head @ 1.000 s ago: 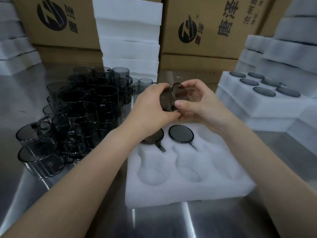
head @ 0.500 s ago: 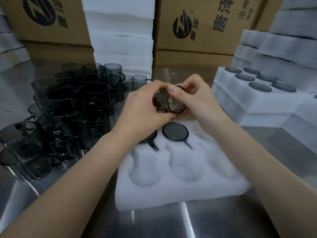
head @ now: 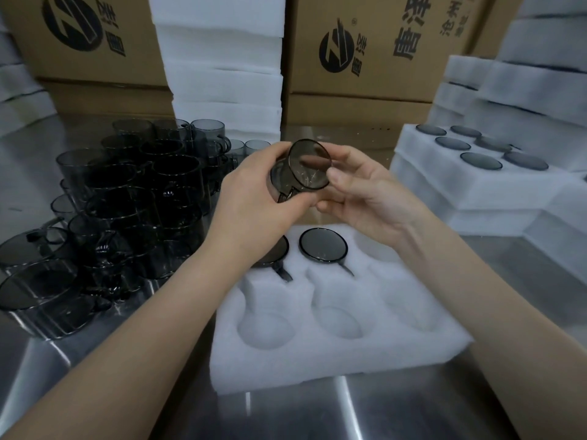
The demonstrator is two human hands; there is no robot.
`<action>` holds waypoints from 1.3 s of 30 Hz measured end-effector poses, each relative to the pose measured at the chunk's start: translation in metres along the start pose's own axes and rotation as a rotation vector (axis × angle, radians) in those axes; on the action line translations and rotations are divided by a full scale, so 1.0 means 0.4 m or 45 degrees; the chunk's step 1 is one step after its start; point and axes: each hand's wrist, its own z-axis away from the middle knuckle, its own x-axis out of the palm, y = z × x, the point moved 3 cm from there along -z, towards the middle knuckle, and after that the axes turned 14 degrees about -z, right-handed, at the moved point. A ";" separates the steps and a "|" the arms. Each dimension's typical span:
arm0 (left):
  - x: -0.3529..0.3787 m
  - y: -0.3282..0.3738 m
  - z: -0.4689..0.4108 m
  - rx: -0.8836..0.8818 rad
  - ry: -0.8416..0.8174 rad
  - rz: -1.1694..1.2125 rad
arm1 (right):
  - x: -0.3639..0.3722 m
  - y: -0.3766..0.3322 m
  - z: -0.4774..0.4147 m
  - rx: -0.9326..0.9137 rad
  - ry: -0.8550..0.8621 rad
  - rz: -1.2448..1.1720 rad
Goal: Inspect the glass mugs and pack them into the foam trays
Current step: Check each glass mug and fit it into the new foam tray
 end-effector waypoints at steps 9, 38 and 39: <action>0.007 0.002 0.003 0.060 -0.022 -0.090 | 0.021 0.003 0.004 -0.251 0.139 0.577; -0.003 0.009 0.008 0.112 0.022 0.137 | 0.029 0.002 0.009 -0.035 -0.047 0.247; -0.003 0.006 0.007 0.118 0.031 0.092 | 0.028 0.000 0.008 -0.063 -0.039 0.245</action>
